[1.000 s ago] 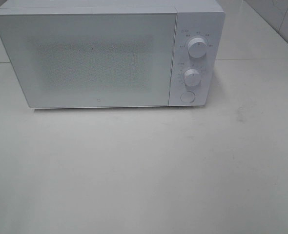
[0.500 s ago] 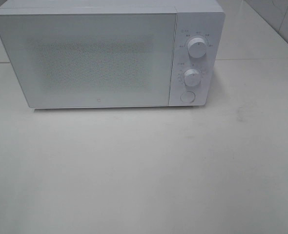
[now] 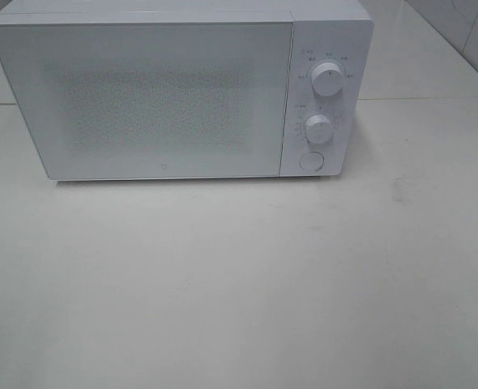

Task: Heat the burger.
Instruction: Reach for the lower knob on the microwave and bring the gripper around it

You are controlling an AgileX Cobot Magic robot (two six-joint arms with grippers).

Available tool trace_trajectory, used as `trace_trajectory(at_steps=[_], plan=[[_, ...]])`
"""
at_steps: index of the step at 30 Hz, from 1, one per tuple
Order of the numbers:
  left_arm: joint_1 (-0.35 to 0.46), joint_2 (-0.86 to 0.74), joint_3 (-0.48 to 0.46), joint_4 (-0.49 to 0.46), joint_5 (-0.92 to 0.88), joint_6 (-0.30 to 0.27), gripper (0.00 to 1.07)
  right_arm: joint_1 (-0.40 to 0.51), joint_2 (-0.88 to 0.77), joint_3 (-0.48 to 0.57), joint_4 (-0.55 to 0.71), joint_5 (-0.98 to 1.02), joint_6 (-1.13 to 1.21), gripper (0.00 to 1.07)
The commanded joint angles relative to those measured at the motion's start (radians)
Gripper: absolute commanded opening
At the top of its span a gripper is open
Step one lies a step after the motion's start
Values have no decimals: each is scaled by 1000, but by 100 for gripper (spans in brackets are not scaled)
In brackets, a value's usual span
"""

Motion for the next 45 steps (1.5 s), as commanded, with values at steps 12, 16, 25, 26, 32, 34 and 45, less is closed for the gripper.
trace_trajectory(at_steps=[12, 16, 25, 26, 32, 34, 45], plan=[[3, -23, 3, -6, -14, -5, 100, -5, -30, 2, 0, -6, -3, 74], [3, -23, 3, -6, -14, -5, 100, -3, -30, 2, 3, -6, -3, 73], [3, -23, 3, -6, -14, -5, 100, -3, -14, -9, 14, -20, 8, 73], [3, -23, 3, -6, -14, -5, 100, -3, -4, -15, 20, -27, 9, 73], [3, -23, 3, -6, -14, -5, 100, -3, 104, -24, 20, -61, 9, 73], [3, -23, 3, -6, -14, -5, 100, -3, 123, -24, 20, -65, 9, 73], [3, -23, 3, -6, -14, -5, 100, -3, 272, -17, 87, -287, 8, 73]])
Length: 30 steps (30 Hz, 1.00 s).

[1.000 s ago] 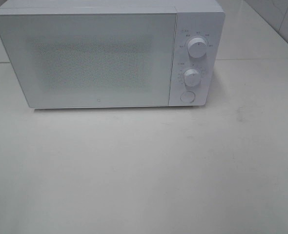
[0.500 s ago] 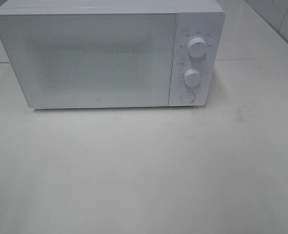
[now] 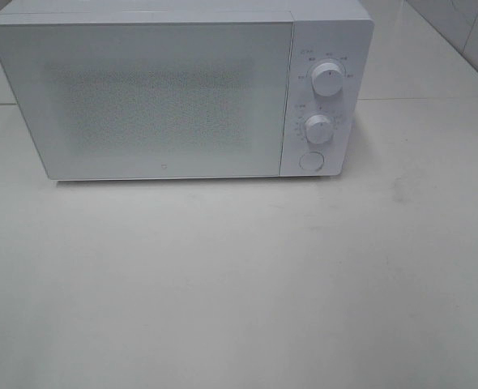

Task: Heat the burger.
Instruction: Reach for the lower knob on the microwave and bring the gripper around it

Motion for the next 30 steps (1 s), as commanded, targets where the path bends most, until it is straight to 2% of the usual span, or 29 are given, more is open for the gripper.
trace_trajectory(at_steps=[1, 11, 16, 22, 30], plan=[[3, -23, 3, -6, -13, -5, 100, -3, 43, 7, 23, -116, 4, 73], [3, -23, 3, -6, -13, -5, 100, -3, 196, 65, 23, -275, 4, 73], [3, -23, 3, -6, -13, -5, 100, -3, 308, 99, 23, -435, 4, 73], [3, -23, 3, -6, -13, -5, 100, -3, 374, 116, 23, -534, 4, 73], [3, -23, 3, -6, -13, -5, 100, -3, 573, 120, 22, -744, 3, 73]])
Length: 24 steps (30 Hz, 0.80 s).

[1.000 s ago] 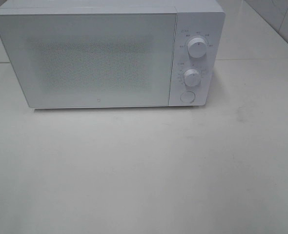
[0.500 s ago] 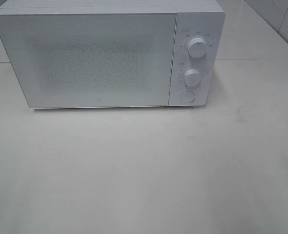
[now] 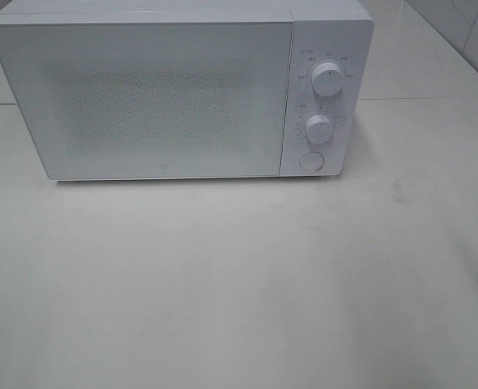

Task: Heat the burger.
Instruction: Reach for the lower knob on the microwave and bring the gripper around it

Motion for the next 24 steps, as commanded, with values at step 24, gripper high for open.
trace_trajectory(at_steps=[24], plan=[[3, -23, 3, -5, -12, -5, 100, 155, 553, 106, 164, -744, -119, 73]])
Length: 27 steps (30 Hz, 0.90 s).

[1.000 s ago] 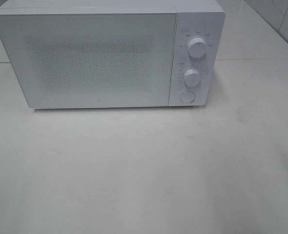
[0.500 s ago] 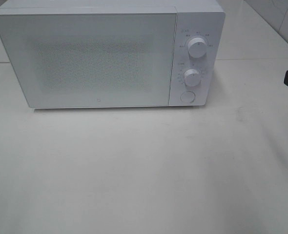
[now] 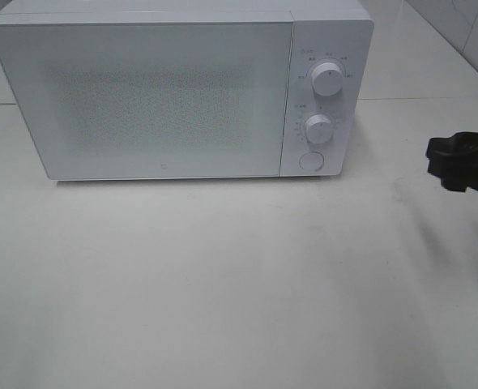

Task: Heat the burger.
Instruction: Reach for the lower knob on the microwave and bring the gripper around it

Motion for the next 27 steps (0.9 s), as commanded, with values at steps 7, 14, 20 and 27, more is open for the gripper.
trace_trajectory(at_steps=[7, 14, 20, 27], plan=[[3, -23, 3, -5, -11, -5, 100, 207, 157, 5, 232, -209, -204, 73], [3, -23, 3, -5, -11, -5, 100, 397, 231, 5, 410, -395, -326, 73], [3, -23, 3, -5, -11, -5, 100, 493, 265, 5, 506, -483, -334, 73], [3, -23, 3, -5, -11, -5, 100, 619, 321, 1, 650, -638, -334, 73]])
